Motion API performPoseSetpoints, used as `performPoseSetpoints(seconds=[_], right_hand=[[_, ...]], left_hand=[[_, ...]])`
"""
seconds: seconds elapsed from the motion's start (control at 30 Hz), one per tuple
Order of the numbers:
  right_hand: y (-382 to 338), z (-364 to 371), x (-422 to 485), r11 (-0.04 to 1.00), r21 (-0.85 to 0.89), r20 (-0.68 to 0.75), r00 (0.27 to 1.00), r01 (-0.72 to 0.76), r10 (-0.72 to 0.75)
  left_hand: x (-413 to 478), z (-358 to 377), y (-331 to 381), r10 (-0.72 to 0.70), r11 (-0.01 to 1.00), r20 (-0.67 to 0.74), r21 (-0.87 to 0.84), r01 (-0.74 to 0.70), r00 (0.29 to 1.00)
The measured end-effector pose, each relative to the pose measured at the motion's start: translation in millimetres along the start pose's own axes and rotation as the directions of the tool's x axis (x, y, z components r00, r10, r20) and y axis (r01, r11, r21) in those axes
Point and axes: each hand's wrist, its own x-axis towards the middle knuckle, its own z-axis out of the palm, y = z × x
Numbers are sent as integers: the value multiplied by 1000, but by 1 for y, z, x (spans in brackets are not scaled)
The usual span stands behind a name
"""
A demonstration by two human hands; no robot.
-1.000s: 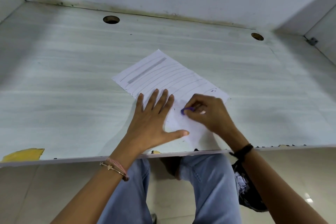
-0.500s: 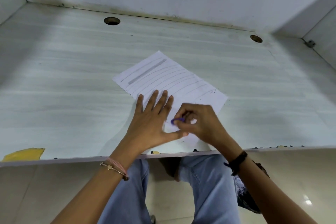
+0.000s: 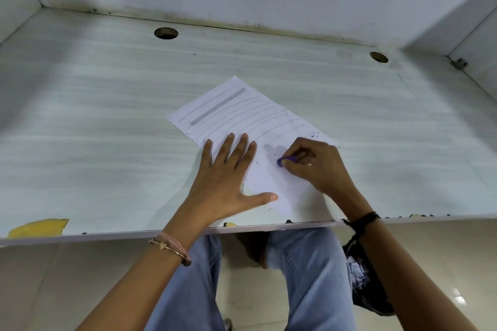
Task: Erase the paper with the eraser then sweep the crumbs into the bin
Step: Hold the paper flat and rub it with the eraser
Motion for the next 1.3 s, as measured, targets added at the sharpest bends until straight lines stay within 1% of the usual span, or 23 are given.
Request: performPoseSetpoints(seconds=[0.03,0.07,0.13,0.23,0.33,0.4,0.43,0.53,0.6,0.7,0.8,0.83,0.87,0.9,0.93,0.97,1.07,1.1,1.17,1.2,1.23,1.3], right_hand=[[3,-1,4,1000,20,-67,997,-21,22],[6,0,5,999,43,-105,994,-27,32],[9,5,3,998,53,-129,991,-20,27],[11,5,0,999,50,-112,994,-5,10],[11,0,-1,1000,21,-71,997,3,-1],[12,-1,-4,1000,4,-34,999,13,-12],[11,-2,-7,1000,-3,-14,1000,23,-23],[10,-7,-13,998,-38,43,997,58,-56],[9,-10,-13,998,-40,57,998,40,-38],[6,-8,-14,1000,-25,36,999,4,-3],[5,-5,-13,996,-79,42,999,37,-34],[8,-7,-8,994,-100,11,999,44,-43],[10,-11,-3,993,-111,-50,998,33,-39],[10,-14,2,995,-103,-112,993,15,-26],[9,-14,3,995,-99,-144,989,1,-16],[7,-12,3,994,-111,-130,991,4,-18],[-3,1,-10,981,-177,56,996,75,-66],[-2,0,-7,982,-174,52,997,73,-65],[3,-8,4,990,-138,-72,997,27,-37],[3,-10,7,992,-127,-111,993,15,-29],[2,-9,7,990,-141,-108,993,21,-36],[-4,-1,-3,976,-209,-3,997,69,-71]], left_hand=[[0,0,0,-2,1000,3,1,2,1000],[1,1,0,-6,1000,2,-1,6,1000],[2,-1,3,-24,1000,7,-14,25,1000],[8,-7,12,-86,996,-10,-27,86,996],[18,-20,24,-110,993,-113,40,115,987],[27,-26,29,-71,994,-134,71,81,989],[32,-27,30,-42,997,-124,60,50,991],[44,-19,32,66,998,-43,-13,-67,997],[49,-9,32,107,994,29,-27,-107,994],[51,0,30,123,992,47,27,-124,991],[51,2,29,130,990,39,50,-132,991],[51,2,29,125,991,38,37,-126,991],[51,2,29,120,992,35,22,-121,992],[51,2,30,116,993,27,10,-117,993],[50,3,30,115,993,19,6,-115,993],[51,3,29,117,993,19,12,-117,993],[53,3,28,138,988,44,65,-141,989],[53,3,28,135,988,45,65,-138,990],[53,4,29,119,993,31,23,-120,992],[53,5,29,116,993,20,9,-116,993],[53,6,29,119,993,16,12,-119,993],[54,6,27,138,989,30,46,-139,990]])
